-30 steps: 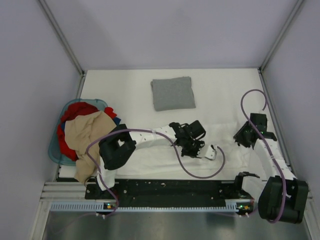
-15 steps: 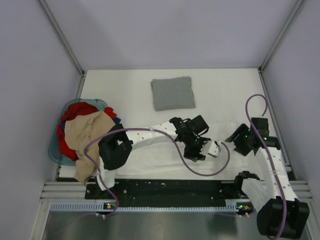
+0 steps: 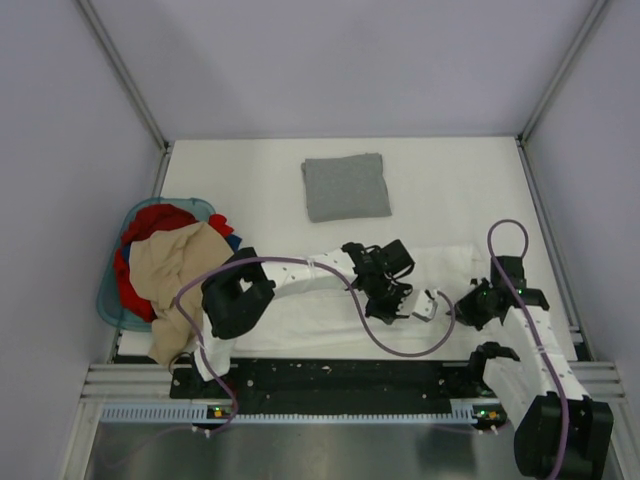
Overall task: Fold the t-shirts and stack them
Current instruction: Fold the other side of the tshirt into a rectangle
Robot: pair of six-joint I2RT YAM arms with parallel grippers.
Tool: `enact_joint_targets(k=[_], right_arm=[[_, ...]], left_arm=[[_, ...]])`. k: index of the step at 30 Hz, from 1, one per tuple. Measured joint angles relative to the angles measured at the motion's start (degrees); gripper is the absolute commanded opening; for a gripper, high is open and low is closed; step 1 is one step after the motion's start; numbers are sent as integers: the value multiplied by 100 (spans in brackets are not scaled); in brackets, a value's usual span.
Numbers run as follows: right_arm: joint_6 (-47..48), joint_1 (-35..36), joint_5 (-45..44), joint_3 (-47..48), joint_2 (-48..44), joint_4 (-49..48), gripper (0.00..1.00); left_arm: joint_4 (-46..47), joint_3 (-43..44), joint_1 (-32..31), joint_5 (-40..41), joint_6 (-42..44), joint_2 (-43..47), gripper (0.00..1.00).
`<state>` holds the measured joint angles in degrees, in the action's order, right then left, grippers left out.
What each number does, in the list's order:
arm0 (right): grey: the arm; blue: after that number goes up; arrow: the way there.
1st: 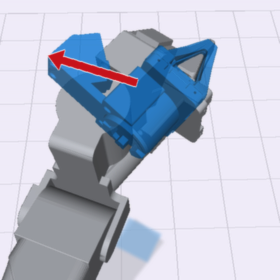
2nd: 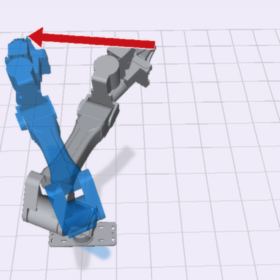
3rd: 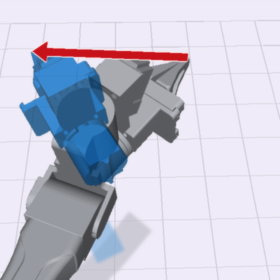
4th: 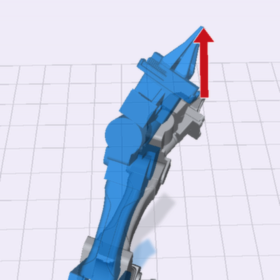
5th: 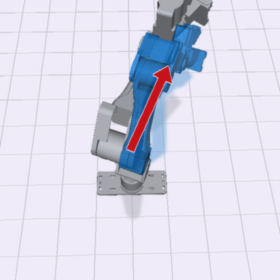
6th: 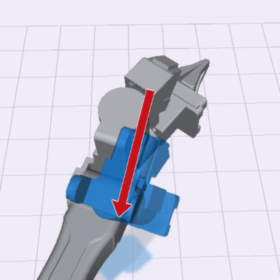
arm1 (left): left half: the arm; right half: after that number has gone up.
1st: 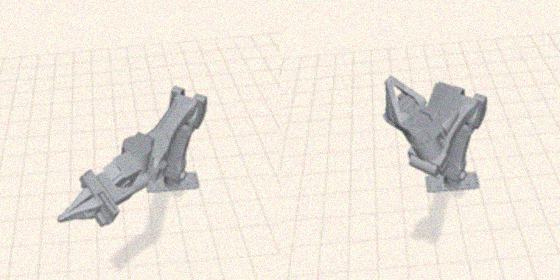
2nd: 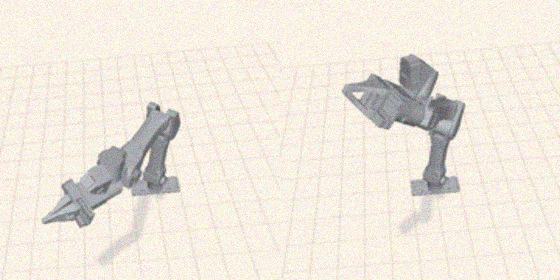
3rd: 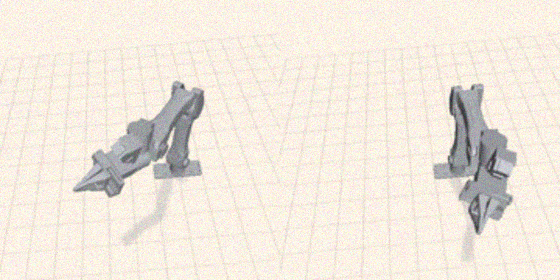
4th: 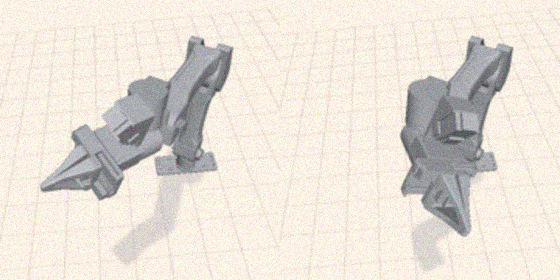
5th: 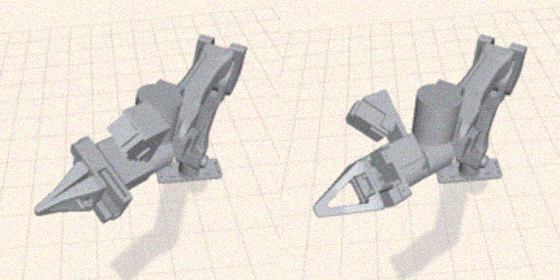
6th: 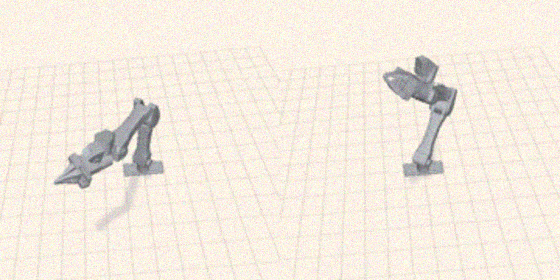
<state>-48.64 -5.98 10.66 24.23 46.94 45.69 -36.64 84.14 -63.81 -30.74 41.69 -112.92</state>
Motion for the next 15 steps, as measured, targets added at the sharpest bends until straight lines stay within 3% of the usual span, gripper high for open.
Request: enact_joint_targets(k=[10,15], right_arm=[[-46,0,-20,162,-142,350,0],[70,0,50,293,-55,595,7]], left_arm=[[116,-232,76,184,68,-20,0],[116,-354,188,227,212,-20,0]])
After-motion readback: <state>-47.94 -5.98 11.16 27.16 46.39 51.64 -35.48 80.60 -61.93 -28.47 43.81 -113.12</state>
